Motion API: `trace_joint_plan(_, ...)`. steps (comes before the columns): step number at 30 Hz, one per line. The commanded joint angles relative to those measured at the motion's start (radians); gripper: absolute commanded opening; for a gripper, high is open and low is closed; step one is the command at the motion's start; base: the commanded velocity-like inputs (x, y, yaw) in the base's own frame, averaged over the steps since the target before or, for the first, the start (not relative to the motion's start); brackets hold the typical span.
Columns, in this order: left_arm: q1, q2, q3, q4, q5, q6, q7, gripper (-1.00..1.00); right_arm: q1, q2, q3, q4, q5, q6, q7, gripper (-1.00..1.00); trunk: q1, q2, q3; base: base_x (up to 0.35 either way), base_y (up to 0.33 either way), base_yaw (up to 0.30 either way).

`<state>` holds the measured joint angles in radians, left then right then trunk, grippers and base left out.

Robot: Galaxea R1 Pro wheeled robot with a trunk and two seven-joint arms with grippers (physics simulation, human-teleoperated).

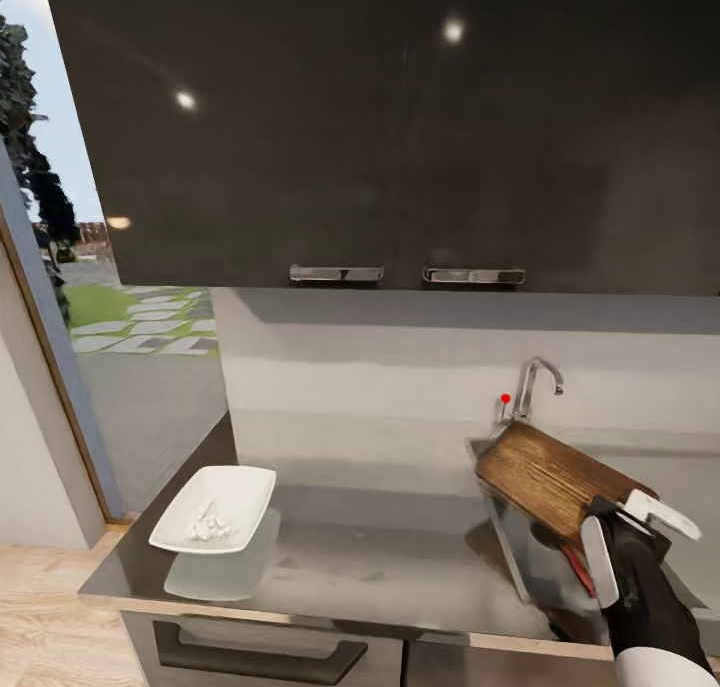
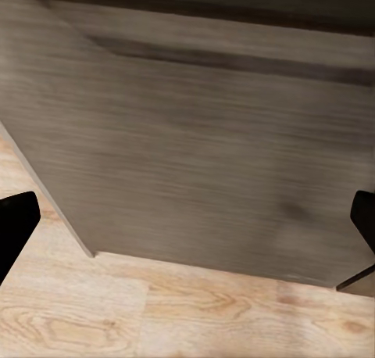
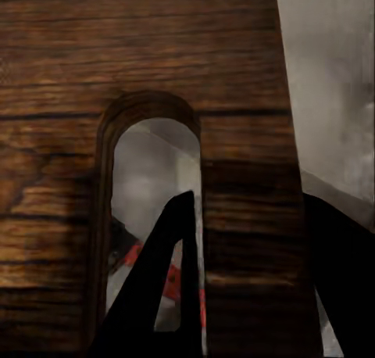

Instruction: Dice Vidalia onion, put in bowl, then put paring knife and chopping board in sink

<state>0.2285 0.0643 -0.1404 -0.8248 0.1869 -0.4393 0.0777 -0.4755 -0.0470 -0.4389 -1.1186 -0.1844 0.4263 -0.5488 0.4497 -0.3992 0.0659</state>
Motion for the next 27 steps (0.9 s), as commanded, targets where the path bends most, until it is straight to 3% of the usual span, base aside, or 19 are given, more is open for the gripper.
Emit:
trace_joint_plan(1, 0.0, 0.002, -0.007, -0.001, 0.006, -0.002, 0.008, 1.0, 0.0, -0.002, 0.002, 0.01, -0.057, -0.026, -0.055, -1.0, 0.0, -0.001, 0.0, 0.002, 0.0, 0.0)
trace_joint_plan(2, 0.0, 0.002, -0.007, -0.001, 0.006, -0.002, 0.008, 1.0, -0.001, -0.004, 0.002, 0.032, -0.093, -0.051, -0.109, -1.0, 0.0, -0.001, 0.0, 0.001, 0.0, 0.0)
trace_joint_plan(4, 0.0, 0.002, -0.007, 0.0, 0.006, -0.002, 0.008, 1.0, -0.005, -0.008, 0.002, 0.057, -0.127, -0.071, -0.158, -1.0, 0.0, -0.001, 0.0, 0.0, 0.0, 0.0)
trace_joint_plan(8, 0.0, 0.002, -0.007, 0.001, 0.006, -0.002, 0.008, 1.0, -0.094, -0.011, 0.007, 0.116, -0.141, -0.073, -0.268, -1.0, 0.0, -0.001, 0.0, 0.0, 0.0, 0.0)
trace_joint_plan(10, 0.0, 0.002, -0.007, 0.001, 0.006, -0.001, 0.008, 1.0, -0.226, -0.013, 0.009, 0.251, -0.143, -0.073, -0.336, -1.0, 0.0, -0.001, 0.0, 0.0, 0.0, 0.0)
trace_joint_plan(15, 0.0, 0.002, -0.007, 0.001, 0.006, -0.001, 0.008, 1.0, -0.41, -0.014, 0.009, 0.477, -0.142, -0.076, -0.383, -1.0, 0.0, -0.001, 0.0, 0.0, 0.0, 0.0)
trace_joint_plan(20, 0.0, 0.002, -0.007, 0.003, 0.006, -0.001, 0.008, 1.0, -0.45, -0.014, -0.006, 0.576, -0.158, -0.103, -0.408, -1.0, 0.0, -0.001, 0.0, 0.0, 0.0, 0.0)
trace_joint_plan(24, 0.0, 0.002, -0.007, 0.004, 0.007, -0.001, 0.007, 1.0, -0.454, -0.019, -0.088, 0.634, -0.209, -0.19, -0.451, -1.0, 0.0, -0.001, 0.0, 0.0, 0.0, 0.0)
trace_joint_plan(27, 0.0, 0.002, -0.007, 0.005, 0.007, -0.001, 0.007, 1.0, -0.454, -0.031, -0.11, 0.654, -0.219, -0.226, -0.468, -1.0, 0.0, -0.001, 0.0, 0.0, 0.0, 0.0)
